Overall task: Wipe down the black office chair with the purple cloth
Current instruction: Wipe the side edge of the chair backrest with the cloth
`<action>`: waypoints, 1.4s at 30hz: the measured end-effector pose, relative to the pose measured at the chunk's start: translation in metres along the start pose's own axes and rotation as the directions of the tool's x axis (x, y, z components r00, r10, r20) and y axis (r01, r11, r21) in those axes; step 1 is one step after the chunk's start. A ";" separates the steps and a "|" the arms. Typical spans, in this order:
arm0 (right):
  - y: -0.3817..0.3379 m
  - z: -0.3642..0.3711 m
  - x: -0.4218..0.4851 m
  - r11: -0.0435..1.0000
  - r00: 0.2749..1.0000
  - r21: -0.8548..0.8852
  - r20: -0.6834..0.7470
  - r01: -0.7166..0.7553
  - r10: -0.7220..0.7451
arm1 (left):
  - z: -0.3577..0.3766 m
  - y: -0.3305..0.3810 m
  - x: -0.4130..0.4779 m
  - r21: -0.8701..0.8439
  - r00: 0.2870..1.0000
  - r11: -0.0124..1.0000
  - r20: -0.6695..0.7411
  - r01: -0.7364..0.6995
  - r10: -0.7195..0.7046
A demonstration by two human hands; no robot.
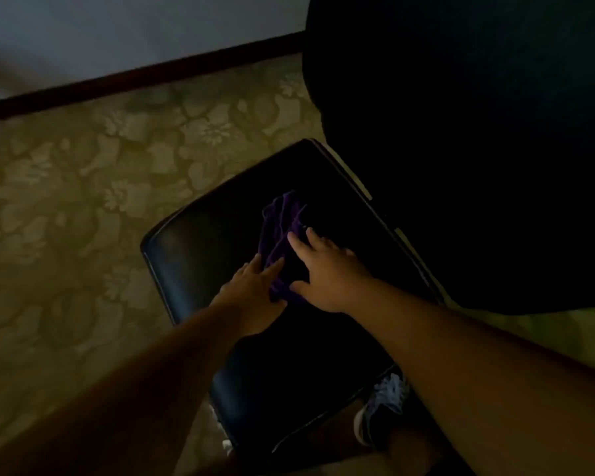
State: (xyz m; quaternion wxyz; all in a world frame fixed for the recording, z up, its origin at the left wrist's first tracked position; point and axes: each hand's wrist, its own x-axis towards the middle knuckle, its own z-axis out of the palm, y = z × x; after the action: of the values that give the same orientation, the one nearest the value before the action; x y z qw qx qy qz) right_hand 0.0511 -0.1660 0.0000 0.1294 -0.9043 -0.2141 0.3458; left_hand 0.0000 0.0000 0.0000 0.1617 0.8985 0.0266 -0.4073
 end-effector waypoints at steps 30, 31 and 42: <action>-0.028 0.017 -0.201 0.952 0.785 0.249 -0.620 0.179 0.014 | 0.025 0.091 -0.184 0.209 0.648 0.972 -0.727 -0.108 0.228; -0.029 0.015 -0.215 0.940 0.760 0.271 -0.649 0.209 0.018 | 0.027 0.099 -0.195 0.199 0.632 0.973 -0.741 -0.116 0.227; -0.013 -0.008 -0.321 0.722 0.322 0.512 -0.858 0.465 0.401 | 0.033 0.209 -0.276 0.060 0.432 0.879 -0.854 -0.473 0.291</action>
State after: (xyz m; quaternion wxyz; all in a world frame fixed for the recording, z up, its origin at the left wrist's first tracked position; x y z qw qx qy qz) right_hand -0.1621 -0.3088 0.1939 0.5621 -0.8022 0.0293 -0.1993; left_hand -0.1702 -0.1850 0.2404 0.3007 0.9426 -0.0654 0.1299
